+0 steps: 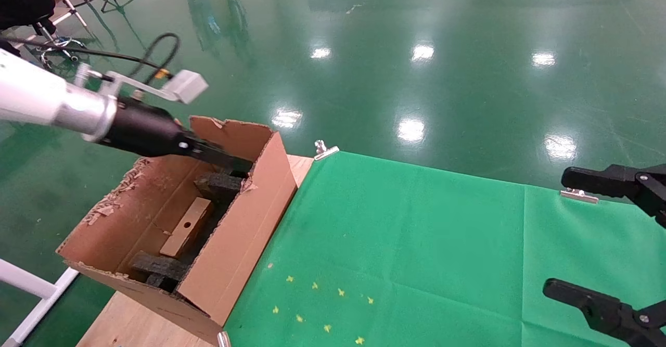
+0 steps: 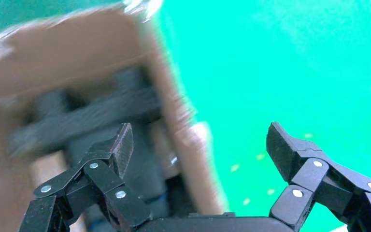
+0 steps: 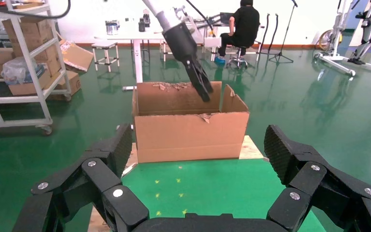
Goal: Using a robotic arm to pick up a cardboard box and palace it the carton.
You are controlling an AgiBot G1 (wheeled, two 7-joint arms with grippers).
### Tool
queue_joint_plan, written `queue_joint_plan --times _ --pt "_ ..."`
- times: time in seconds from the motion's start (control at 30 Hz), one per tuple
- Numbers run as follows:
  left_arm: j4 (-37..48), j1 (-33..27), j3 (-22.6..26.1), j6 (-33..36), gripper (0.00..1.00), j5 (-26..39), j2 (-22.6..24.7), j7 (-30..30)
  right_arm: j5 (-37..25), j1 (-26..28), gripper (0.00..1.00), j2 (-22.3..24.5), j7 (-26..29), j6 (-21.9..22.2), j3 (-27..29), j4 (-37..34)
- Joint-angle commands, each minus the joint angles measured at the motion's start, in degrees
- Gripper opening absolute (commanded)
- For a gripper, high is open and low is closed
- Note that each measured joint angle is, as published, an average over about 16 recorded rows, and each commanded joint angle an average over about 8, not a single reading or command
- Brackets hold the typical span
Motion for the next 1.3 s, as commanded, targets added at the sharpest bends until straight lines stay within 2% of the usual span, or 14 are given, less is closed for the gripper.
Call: queue_joint_plan --times 0.03,1.3 --pt "-2.2 2.0 -2.5 0.3 1.0 -0.8 -0.3 0.9 0.0 0.0 1.0 0.0 0.0 0.0 0.0 0.0" --pt "-44.6 41.1 -50.9 5.5 1.0 -17.3 -6.6 18.1 0.0 0.0 1.0 0.0 0.0 0.0 0.0 0.0"
